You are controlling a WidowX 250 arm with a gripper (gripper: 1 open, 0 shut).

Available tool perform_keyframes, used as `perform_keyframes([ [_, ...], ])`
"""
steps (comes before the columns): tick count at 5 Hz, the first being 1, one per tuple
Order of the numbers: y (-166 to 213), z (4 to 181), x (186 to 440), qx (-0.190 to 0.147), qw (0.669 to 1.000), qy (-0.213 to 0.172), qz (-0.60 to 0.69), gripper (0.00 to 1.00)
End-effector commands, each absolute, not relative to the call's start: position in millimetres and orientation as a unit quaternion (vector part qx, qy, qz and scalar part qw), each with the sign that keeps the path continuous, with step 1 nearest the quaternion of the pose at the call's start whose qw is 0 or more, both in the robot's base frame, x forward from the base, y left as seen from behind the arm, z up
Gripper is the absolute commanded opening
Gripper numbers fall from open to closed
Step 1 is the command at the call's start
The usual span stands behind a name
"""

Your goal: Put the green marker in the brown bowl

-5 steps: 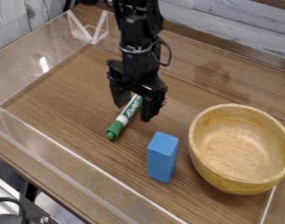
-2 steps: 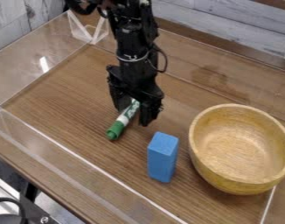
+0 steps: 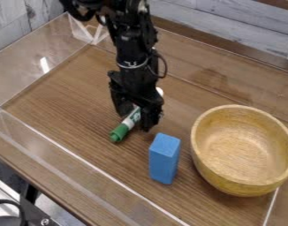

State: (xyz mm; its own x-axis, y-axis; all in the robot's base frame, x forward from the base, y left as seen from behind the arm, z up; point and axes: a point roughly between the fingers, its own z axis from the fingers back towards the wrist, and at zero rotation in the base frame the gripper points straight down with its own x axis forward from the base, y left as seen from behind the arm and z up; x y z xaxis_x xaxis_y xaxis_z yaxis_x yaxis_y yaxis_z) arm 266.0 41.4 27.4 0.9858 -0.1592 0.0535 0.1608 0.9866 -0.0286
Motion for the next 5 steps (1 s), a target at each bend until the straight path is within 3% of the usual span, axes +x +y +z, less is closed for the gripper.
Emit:
perform_keyframes([
  [1,45.7,31.6,271.1,-0.013,0.995,-0.045,-0.083,1.0],
  [2,45.5,29.1,271.5,-0.014,0.995,-0.047,-0.089,0.0],
  [5,48.7,38.6,270.8,-0.014,0.995,-0.049,-0.089,0.0],
])
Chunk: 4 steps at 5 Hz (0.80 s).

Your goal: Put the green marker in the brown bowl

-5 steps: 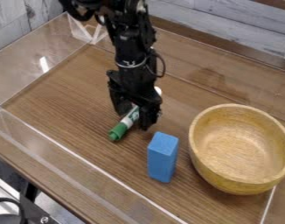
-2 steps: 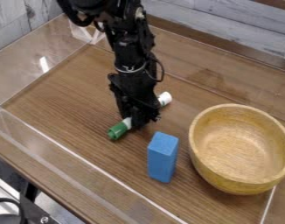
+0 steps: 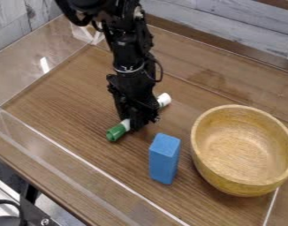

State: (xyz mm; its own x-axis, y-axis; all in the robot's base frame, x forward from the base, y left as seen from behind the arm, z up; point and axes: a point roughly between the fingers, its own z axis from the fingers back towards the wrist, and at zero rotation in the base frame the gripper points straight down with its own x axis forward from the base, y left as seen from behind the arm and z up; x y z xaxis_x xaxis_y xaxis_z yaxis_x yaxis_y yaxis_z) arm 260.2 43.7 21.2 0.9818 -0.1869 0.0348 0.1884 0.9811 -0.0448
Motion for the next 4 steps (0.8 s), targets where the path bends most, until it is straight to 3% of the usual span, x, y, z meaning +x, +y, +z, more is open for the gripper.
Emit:
perform_keyframes([
  [1,49,43.6,270,-0.011,0.995,-0.043,-0.088,0.0],
  [4,48,63.3,267,0.001,0.996,-0.033,-0.082,0.0],
])
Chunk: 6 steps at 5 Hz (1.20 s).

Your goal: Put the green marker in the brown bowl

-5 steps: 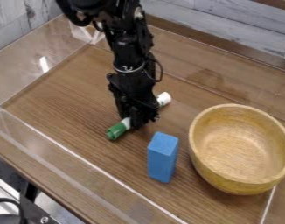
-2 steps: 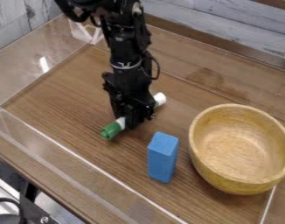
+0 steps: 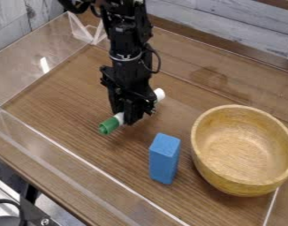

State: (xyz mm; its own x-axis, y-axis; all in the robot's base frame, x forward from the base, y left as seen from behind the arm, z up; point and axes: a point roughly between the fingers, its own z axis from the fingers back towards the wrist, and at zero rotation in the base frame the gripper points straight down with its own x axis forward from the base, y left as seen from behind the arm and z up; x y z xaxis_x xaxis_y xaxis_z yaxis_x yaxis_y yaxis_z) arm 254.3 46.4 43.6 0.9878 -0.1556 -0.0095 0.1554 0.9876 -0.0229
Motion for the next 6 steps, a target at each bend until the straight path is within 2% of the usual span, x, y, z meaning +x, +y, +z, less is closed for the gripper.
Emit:
perform_keyframes([
  [1,46,70.6,266,0.006,0.996,-0.033,-0.079,0.0],
  [3,33,91.9,263,0.013,0.996,-0.043,-0.071,0.0],
  [6,0,151.0,255,0.029,0.997,-0.066,-0.039,0.0],
])
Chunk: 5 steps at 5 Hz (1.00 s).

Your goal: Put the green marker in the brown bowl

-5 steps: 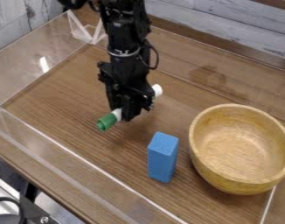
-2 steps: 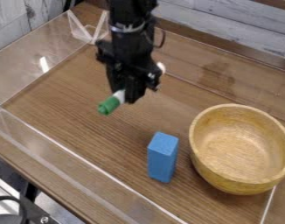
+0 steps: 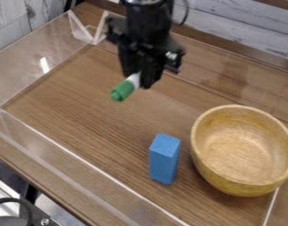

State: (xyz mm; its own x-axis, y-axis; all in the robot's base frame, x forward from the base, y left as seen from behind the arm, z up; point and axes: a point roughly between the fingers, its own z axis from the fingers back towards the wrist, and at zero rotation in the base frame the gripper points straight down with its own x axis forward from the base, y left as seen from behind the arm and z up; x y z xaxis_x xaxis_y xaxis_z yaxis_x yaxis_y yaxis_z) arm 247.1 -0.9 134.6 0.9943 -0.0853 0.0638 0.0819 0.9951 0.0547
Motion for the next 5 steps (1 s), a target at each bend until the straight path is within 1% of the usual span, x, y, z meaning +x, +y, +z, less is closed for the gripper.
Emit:
perform_keyframes([
  [1,-17,163.5,249,0.031,0.996,-0.076,-0.02,0.0],
  [2,-40,168.5,244,0.03,0.996,-0.088,0.0,0.0],
  [4,-96,168.8,239,0.027,0.994,-0.103,0.026,0.0],
  [5,-108,166.0,239,0.029,0.993,-0.112,0.037,0.0],
])
